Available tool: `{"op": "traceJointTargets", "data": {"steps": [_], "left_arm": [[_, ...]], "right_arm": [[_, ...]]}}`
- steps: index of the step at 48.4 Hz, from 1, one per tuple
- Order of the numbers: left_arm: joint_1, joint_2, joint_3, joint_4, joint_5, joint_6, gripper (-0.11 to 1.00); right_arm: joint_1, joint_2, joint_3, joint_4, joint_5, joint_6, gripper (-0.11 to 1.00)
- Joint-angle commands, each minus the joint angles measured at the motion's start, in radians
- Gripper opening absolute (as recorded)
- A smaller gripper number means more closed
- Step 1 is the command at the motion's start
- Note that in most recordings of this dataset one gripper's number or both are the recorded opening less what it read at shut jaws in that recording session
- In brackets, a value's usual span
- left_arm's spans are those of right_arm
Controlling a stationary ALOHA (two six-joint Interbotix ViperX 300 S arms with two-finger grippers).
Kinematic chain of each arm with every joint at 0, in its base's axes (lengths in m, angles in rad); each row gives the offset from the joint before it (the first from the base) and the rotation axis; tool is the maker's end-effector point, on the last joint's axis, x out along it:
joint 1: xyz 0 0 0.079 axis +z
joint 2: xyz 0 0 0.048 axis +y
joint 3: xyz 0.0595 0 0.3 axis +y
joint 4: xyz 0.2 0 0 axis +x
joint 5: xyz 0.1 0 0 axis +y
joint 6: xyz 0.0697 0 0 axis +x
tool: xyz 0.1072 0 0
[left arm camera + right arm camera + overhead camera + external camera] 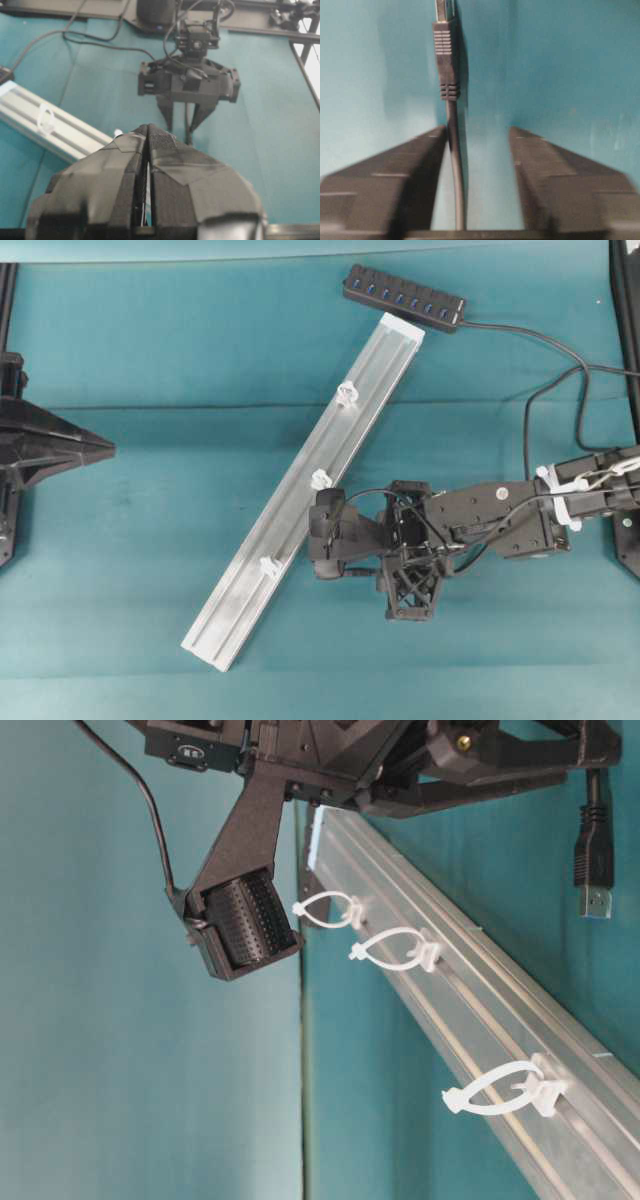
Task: Pass the USB cable through three rings with both arms.
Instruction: 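Reach the right gripper to the black USB cable plug and grasp it, then lift the cable plug with the right gripper toward the top ring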
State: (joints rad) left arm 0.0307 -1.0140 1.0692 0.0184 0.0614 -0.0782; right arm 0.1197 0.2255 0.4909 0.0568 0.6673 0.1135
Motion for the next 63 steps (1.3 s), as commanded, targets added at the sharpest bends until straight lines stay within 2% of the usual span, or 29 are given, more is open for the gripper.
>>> {"op": "traceJointTargets", "data": {"steps": [1,6,9,31,40,49,54,63], "left_arm": [[0.003,0.005,-0.011,0.003,-0.005,-0.002,-0.01],[0.003,0.002,-0.008,0.003,-0.006,-0.002,-0.01],[0.003,0.002,-0.008,0.003,-0.006,-0.002,-0.01],[0.003,0.002,0.0,0.003,-0.008,-0.002,-0.01],[0.008,0.002,0.0,0.003,-0.009,-0.002,-0.01],[0.009,0.002,0.0,0.003,-0.012,-0.002,-0.01],[0.009,0.002,0.0,0.003,-0.012,-0.002,-0.01],[0.011,0.0,0.0,0.003,-0.017,-0.002,-0.01]], "right_arm": [[0.008,0.021,-0.005,-0.003,-0.005,-0.006,0.36],[0.012,0.021,-0.008,-0.003,-0.008,-0.009,0.15],[0.012,0.023,-0.011,-0.003,-0.008,-0.009,0.08],[0.003,-0.005,-0.017,-0.003,0.009,-0.02,0.08],[-0.017,-0.091,-0.037,0.0,0.087,-0.103,0.08],[-0.052,-0.144,-0.081,0.009,0.255,-0.179,0.08],[-0.084,-0.175,-0.124,0.009,0.356,-0.245,0.08],[-0.158,-0.212,-0.196,0.011,0.463,-0.337,0.08]]}}
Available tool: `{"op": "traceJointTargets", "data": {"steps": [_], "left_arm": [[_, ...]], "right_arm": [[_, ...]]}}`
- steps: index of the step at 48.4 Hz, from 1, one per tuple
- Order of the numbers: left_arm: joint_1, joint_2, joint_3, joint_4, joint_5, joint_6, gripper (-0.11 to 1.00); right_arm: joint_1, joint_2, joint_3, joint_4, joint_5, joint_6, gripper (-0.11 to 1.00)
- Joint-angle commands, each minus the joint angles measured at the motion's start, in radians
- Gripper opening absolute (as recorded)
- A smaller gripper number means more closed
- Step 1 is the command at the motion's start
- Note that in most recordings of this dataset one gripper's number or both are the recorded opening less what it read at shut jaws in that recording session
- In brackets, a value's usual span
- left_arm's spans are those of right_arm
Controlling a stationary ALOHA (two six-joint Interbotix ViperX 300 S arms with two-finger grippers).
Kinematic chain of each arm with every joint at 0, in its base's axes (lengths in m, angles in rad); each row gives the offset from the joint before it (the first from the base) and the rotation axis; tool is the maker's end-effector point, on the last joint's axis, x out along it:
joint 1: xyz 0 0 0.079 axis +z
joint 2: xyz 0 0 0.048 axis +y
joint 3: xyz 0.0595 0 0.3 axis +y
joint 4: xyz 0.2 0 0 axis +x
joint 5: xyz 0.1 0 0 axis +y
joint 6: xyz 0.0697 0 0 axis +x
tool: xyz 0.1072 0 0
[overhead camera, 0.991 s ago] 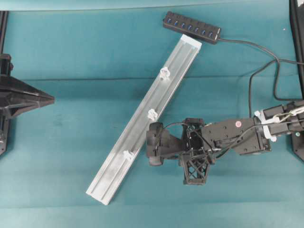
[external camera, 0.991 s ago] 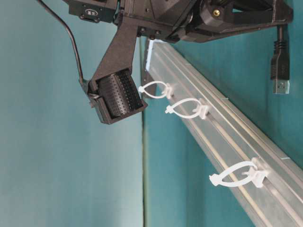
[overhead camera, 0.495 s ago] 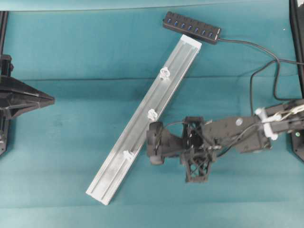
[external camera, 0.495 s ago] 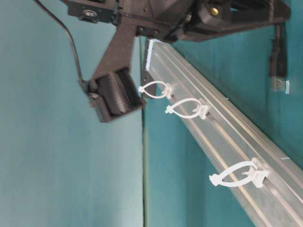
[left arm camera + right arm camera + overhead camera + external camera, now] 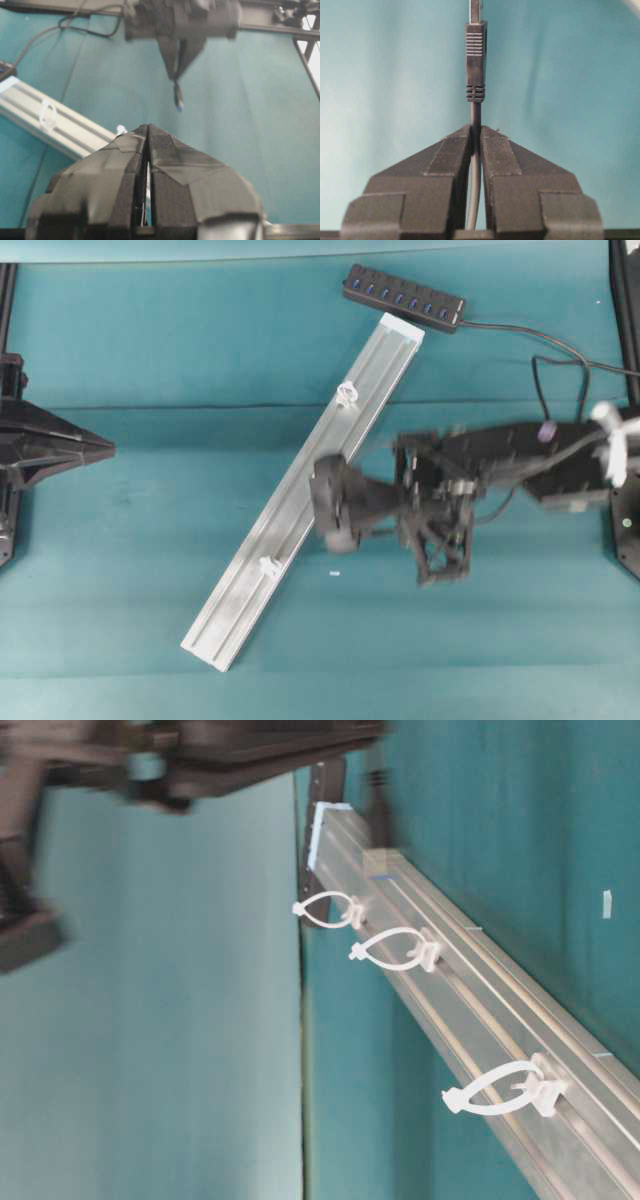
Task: Pass the USB cable through three rings with both arms.
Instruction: 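Lift the cable plug with the right gripper toward the top ring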
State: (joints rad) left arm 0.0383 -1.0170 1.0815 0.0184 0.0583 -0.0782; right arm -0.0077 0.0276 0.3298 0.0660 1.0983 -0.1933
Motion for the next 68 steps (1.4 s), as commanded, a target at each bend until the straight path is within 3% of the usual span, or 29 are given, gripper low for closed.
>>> {"op": "traceJointTargets", "data": {"steps": [1,25,37,53,68], "left_arm": [[0.003,0.003,-0.014,0.003,-0.014,-0.003,-0.01],[0.003,-0.005,-0.009,0.003,-0.046,-0.026,-0.01],[0.003,-0.006,-0.009,0.003,-0.066,-0.046,-0.01],[0.002,-0.002,0.0,0.003,-0.135,-0.049,-0.01],[0.038,0.034,-0.012,0.003,-0.212,-0.118,-0.01]], "right_arm": [[-0.041,-0.015,-0.038,0.002,0.041,-0.038,0.08],[-0.27,-0.104,-0.04,0.002,0.097,-0.345,0.08],[-0.411,-0.126,-0.018,0.0,0.086,-0.577,0.08],[-0.592,-0.11,-0.017,-0.006,-0.072,-0.908,0.08],[-0.669,-0.003,-0.014,-0.006,-0.15,-1.077,0.08]]}}
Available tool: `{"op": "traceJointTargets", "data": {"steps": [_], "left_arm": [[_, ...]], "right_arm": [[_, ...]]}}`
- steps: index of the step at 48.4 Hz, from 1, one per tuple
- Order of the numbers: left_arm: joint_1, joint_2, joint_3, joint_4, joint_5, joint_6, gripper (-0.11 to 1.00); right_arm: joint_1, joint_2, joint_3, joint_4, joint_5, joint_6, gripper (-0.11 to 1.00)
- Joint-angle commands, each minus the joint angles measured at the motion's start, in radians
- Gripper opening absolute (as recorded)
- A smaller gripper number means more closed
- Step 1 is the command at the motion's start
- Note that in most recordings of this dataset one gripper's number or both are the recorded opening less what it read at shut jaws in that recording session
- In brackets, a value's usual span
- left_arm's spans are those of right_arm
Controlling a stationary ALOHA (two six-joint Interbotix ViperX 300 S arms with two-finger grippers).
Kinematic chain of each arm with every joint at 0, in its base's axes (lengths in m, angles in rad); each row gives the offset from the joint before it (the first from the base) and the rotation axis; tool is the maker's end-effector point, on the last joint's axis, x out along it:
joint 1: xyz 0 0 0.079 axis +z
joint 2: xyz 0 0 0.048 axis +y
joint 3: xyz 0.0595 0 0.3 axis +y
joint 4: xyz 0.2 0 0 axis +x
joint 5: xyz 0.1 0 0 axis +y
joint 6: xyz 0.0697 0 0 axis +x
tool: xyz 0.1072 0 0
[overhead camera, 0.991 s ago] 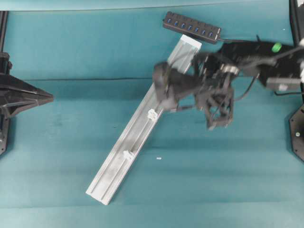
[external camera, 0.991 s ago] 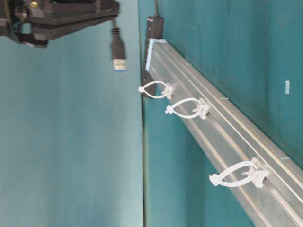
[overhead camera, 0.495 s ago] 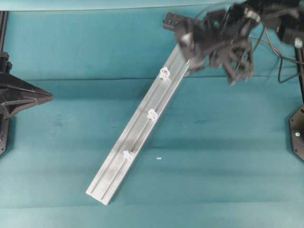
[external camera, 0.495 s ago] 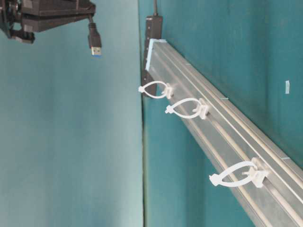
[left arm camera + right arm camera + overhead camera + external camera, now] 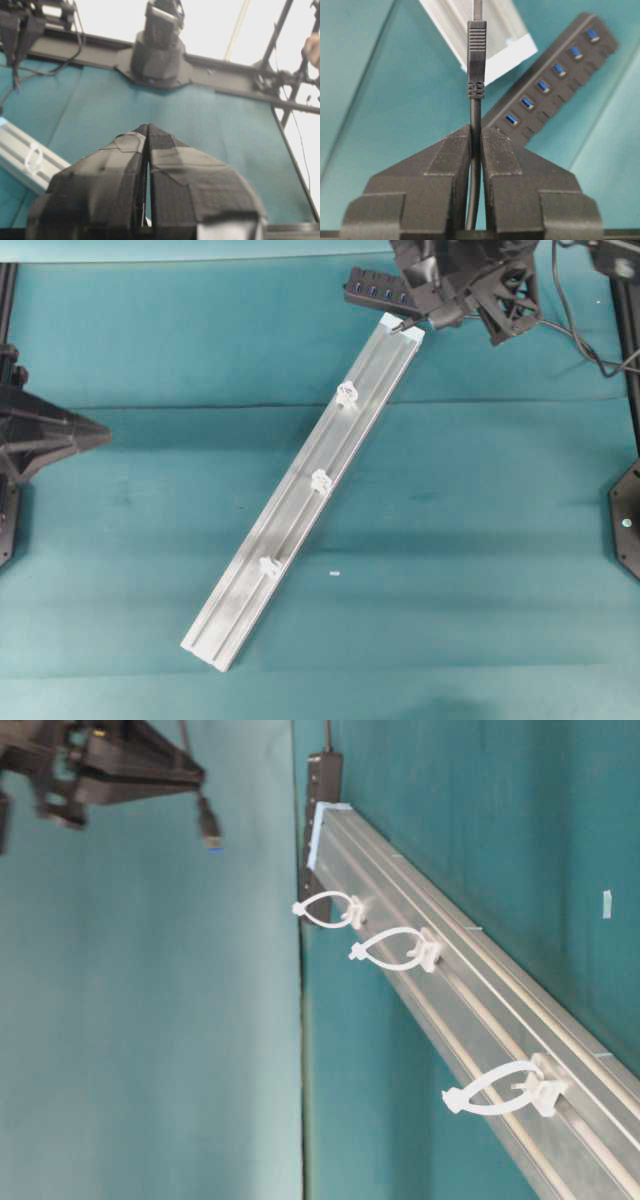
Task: Pass the USB cable through three rings with both arms.
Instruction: 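Lift the cable plug with the right gripper toward the top ring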
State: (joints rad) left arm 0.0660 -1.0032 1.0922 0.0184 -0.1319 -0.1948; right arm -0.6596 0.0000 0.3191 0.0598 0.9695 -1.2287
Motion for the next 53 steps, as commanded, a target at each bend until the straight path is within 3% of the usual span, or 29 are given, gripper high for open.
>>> {"op": "traceJointTargets", "data": {"steps": [1,19,29,35,46,53], "left_arm": [[0.011,0.025,-0.025,0.003,-0.025,-0.002,-0.01],[0.021,0.156,-0.074,0.003,-0.038,0.0,-0.01],[0.043,0.189,-0.075,0.003,-0.048,0.0,0.08],[0.052,0.196,-0.077,0.003,-0.046,0.0,0.24],[0.069,0.222,-0.077,0.003,-0.04,0.0,0.71],[0.083,0.272,-0.086,0.002,-0.044,0.0,0.75]], "right_arm": [[-0.02,0.029,-0.003,0.0,-0.031,-0.052,0.08],[-0.037,0.112,-0.003,0.0,-0.17,-0.207,0.08],[-0.035,0.135,-0.006,0.005,-0.186,-0.242,0.08],[-0.021,0.132,0.009,0.008,-0.215,-0.25,0.08],[0.003,0.135,0.034,0.008,-0.259,-0.259,0.08],[0.023,0.135,0.051,0.015,-0.273,-0.259,0.08]]}}
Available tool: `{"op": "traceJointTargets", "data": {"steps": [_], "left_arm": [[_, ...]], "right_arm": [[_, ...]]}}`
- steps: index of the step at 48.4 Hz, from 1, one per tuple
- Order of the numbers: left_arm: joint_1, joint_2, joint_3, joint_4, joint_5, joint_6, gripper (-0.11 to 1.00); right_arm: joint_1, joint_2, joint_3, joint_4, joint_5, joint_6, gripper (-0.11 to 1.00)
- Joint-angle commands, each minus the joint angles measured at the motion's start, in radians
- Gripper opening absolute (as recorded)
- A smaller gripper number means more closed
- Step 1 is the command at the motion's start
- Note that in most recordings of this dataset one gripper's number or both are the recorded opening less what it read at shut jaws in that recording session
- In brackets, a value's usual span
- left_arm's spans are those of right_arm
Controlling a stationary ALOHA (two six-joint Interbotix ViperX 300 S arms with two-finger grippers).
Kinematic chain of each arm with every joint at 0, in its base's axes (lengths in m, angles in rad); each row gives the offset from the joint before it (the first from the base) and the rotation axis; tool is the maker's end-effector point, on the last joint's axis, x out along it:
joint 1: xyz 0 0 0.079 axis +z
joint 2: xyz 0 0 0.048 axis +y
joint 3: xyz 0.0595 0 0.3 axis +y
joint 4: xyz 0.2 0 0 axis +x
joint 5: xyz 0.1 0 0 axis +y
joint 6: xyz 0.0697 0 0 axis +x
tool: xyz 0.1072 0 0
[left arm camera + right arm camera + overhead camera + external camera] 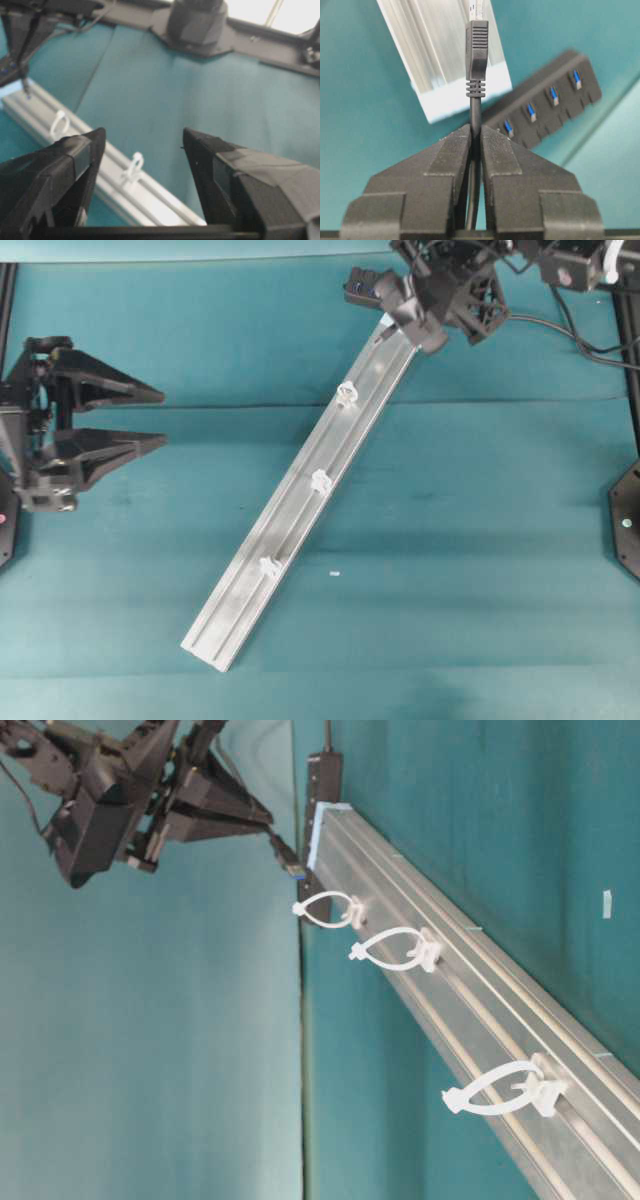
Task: Pass the USB cable through three rings with both arms.
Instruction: 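Move the left gripper toward the top ring beside the right gripper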
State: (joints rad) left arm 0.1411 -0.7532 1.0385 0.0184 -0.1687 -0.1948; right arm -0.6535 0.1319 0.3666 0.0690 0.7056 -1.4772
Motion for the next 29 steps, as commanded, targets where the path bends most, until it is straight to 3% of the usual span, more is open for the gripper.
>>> {"op": "traceJointTargets", "data": {"steps": [1,17,29], "left_arm": [[0.011,0.029,-0.034,0.003,-0.008,0.0,0.75],[0.092,0.186,-0.083,0.003,-0.029,0.0,0.75],[0.098,0.345,-0.135,0.003,-0.114,0.0,0.75]], "right_arm": [[0.018,0.003,0.005,0.008,-0.012,-0.011,0.08],[0.051,0.006,0.021,0.035,-0.06,-0.011,0.08],[0.084,0.017,0.023,0.046,-0.063,-0.011,0.08]]}}
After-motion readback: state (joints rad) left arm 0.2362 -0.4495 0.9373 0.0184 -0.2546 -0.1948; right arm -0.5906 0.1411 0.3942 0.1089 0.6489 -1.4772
